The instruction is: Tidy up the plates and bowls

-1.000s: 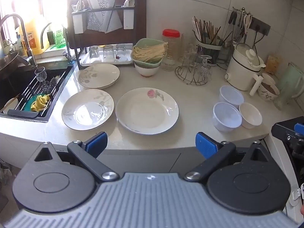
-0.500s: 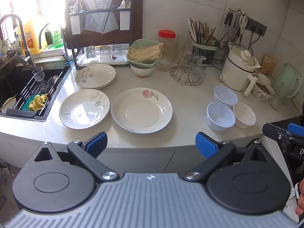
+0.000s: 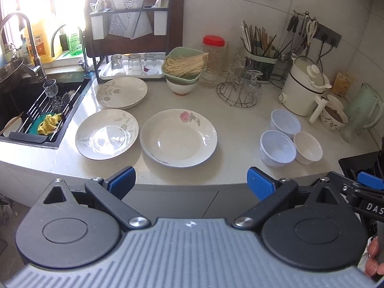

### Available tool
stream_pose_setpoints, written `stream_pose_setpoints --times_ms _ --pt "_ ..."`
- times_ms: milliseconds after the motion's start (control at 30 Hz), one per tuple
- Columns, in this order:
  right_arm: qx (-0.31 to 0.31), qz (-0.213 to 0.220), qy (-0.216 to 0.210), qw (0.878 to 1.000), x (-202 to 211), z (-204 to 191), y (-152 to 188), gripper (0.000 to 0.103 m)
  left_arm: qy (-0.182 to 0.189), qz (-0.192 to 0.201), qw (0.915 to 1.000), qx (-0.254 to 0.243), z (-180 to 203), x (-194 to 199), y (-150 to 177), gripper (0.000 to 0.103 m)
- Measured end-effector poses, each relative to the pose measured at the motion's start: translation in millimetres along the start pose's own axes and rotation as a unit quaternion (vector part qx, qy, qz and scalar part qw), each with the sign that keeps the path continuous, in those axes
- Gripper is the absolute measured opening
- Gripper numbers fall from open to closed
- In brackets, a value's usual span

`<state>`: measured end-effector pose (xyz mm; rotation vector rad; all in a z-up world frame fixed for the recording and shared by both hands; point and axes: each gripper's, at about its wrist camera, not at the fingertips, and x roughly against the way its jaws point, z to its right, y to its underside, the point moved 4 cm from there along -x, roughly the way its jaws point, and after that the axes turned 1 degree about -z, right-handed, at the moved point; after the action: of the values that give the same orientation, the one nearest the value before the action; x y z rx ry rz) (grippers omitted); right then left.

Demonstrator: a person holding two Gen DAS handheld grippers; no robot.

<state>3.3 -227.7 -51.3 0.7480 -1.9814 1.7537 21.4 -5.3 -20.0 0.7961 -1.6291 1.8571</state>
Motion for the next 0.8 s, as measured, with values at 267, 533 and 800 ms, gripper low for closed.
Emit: stream_pose_setpoints --times_ms 267,533,800 --pt "0.015 -0.005 -0.011 1.000 -3.9 -5.3 -8.9 0.103 -0.007 -0.005 0.9998 -0.016 7.9 -2.3 1.7 0.101" --pt "0.022 -0.004 -0.019 1.000 -8.3 -9.1 -18.4 0.103 -0.004 -0.005 1.0000 -0.006 1.5 -8.4 -14.0 0.101" --pt "0.020 0.005 -0.014 1.000 -4.3 -7.3 -20.2 0.103 -0.005 -0.014 0.9998 -0.013 6.7 -16.0 -9.2 0.101"
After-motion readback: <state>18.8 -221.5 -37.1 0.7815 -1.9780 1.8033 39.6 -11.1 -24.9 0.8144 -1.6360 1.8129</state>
